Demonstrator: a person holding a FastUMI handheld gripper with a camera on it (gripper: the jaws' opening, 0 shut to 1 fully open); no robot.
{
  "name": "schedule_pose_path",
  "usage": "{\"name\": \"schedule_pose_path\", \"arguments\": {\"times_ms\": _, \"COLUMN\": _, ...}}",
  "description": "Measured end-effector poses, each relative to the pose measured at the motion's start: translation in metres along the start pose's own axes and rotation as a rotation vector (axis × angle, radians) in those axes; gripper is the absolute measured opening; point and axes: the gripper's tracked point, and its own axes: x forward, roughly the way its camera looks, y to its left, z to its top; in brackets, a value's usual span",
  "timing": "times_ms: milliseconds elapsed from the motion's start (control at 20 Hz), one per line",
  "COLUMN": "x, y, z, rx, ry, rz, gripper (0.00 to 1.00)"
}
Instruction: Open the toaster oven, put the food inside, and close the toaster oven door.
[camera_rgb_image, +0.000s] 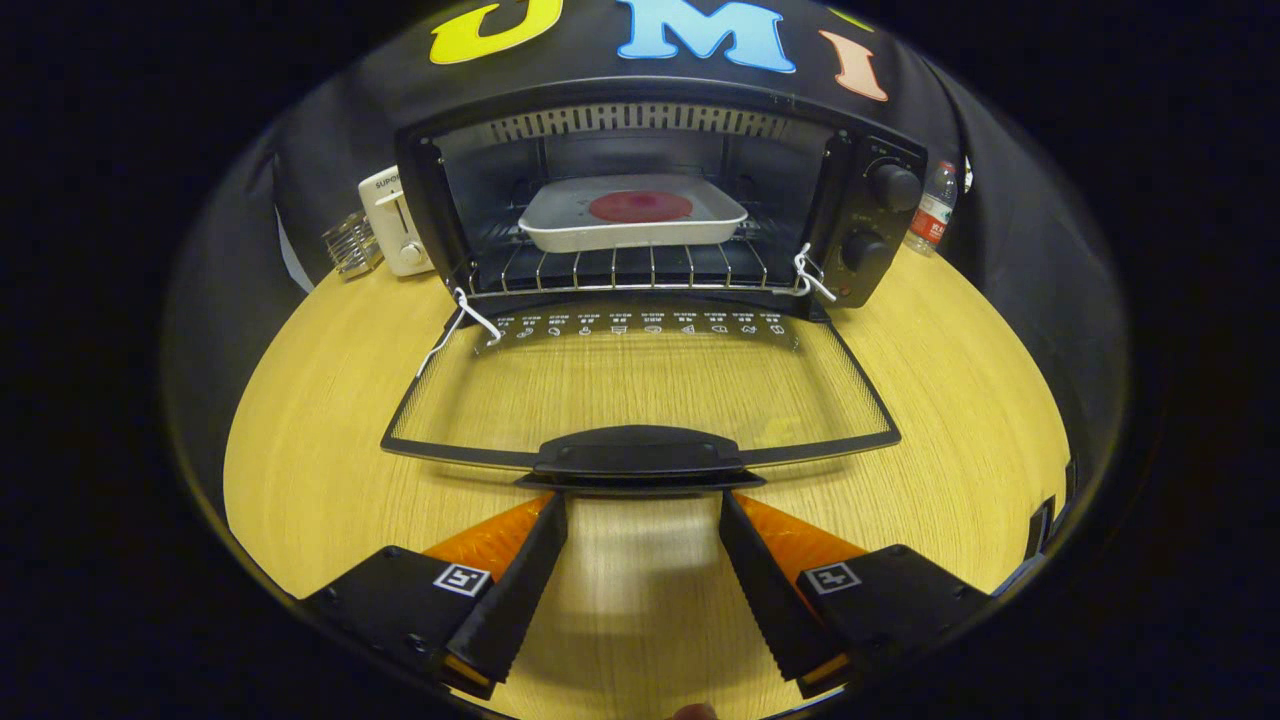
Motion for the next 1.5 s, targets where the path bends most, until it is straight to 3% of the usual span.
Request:
{"name": "schedule_pose_path", "arguments": {"times_ms": 900, "x": -0.049, "y": 0.000, "z": 0.039, "rx": 0.026, "ry": -0.162, "rz": 0.028, "gripper": 0.98}}
{"name": "schedule_pose_path", "arguments": {"times_ms": 1500, "x": -0.088, "y": -0.009, "z": 0.129, "rx": 0.020, "ry": -0.426, "rz": 0.023, "gripper": 0.97}}
